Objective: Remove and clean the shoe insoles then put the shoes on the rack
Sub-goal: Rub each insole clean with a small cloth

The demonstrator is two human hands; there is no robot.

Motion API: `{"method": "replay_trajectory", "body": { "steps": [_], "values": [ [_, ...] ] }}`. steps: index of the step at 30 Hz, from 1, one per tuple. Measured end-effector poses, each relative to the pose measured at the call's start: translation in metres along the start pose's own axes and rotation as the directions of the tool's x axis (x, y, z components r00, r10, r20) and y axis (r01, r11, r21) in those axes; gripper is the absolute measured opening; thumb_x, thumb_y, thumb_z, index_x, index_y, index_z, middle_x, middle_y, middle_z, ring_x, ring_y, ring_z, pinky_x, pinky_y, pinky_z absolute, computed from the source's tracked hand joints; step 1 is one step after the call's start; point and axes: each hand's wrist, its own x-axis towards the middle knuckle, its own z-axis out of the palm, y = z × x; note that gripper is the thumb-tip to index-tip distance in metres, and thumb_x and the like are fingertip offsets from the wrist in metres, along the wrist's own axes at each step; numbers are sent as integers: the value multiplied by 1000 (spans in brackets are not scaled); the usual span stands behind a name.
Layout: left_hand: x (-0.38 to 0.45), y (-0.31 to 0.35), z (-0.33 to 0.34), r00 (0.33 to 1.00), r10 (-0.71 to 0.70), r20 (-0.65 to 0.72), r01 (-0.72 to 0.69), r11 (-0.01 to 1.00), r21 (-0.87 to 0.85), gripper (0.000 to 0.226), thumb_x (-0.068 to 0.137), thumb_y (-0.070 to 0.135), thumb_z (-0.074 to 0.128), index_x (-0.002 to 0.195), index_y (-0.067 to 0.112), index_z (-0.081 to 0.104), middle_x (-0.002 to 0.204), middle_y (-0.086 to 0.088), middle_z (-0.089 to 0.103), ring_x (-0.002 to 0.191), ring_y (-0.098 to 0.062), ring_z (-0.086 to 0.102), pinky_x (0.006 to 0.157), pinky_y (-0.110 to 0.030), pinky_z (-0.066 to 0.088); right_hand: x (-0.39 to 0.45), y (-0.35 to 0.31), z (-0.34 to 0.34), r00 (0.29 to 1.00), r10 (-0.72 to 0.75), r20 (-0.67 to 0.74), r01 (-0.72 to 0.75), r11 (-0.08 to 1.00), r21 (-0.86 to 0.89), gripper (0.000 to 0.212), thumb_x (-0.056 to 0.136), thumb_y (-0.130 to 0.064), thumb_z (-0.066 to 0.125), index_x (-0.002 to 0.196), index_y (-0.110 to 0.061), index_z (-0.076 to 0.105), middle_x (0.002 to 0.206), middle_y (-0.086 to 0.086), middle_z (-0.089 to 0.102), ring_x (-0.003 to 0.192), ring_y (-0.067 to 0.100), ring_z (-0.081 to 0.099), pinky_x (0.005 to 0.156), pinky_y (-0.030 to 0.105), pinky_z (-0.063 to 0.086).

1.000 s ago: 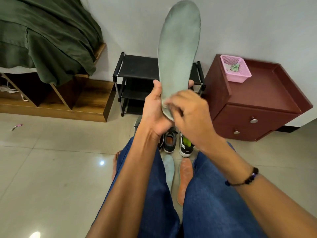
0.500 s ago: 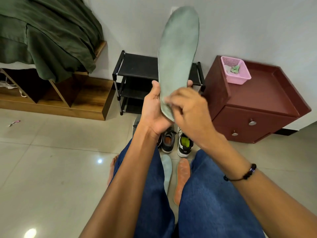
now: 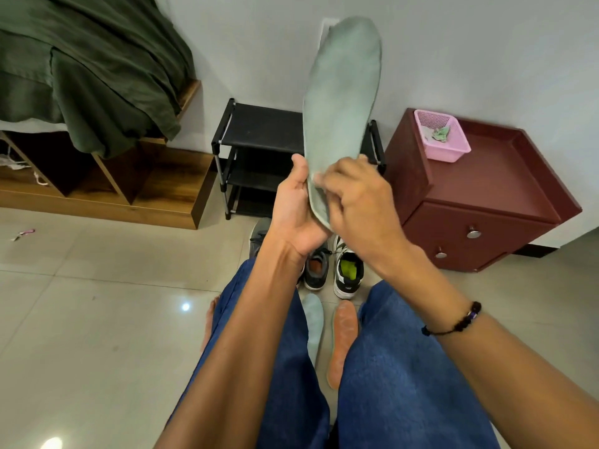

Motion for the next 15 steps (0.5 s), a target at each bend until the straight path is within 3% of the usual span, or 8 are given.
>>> {"method": "replay_trajectory", "body": {
  "steps": [3,5,8,10,12,15],
  "values": [
    [-2,3,-6,1000,-18,11,17,997,70,79,94,62,17,135,-1,41,96,-14,68,82,-20,64,75,-26,56,-18,-9,-2,986,-139,94,136,990,41,25,74,-3,42,72,2,67,71,15,60,70,25,53,69,30,40],
    [0,2,-8,999,-26,-23,28,996,84,79,94,63,16,123,2,57,102,-14,67,80,-21,62,74,-27,54,-22,-3,-8,963,-176,204,163,983,80,23,73,2,47,75,-2,70,72,12,62,69,29,58,70,32,43],
    [2,-4,-3,997,-17,-73,24,995,94,80,95,61,17,102,2,70,102,-18,67,84,-25,67,77,-32,55,-16,10,-22,953,-42,301,-41,964,263,22,73,3,57,82,-6,75,78,7,67,75,15,62,74,21,49],
    [6,-4,-1,996,-7,-86,15,996,91,74,95,60,18,105,3,64,95,-15,69,82,-24,68,76,-33,56,-6,18,-33,972,91,216,-153,943,295,21,75,1,57,86,-5,74,82,1,66,72,4,58,76,10,45],
    [8,-2,1,994,59,-87,-48,991,122,66,96,59,18,106,10,61,90,-9,69,81,-20,65,73,-31,54,7,26,-38,987,147,62,-157,964,213,18,76,0,58,86,-4,73,82,-3,60,68,0,53,72,11,43],
    [9,-4,1,990,118,-78,-102,978,182,48,100,46,26,102,13,62,87,-5,67,81,-18,60,74,-31,50,23,30,-32,993,113,-20,-113,993,-21,13,77,1,57,84,-3,67,82,7,62,78,19,58,71,23,42]
  ]
}}
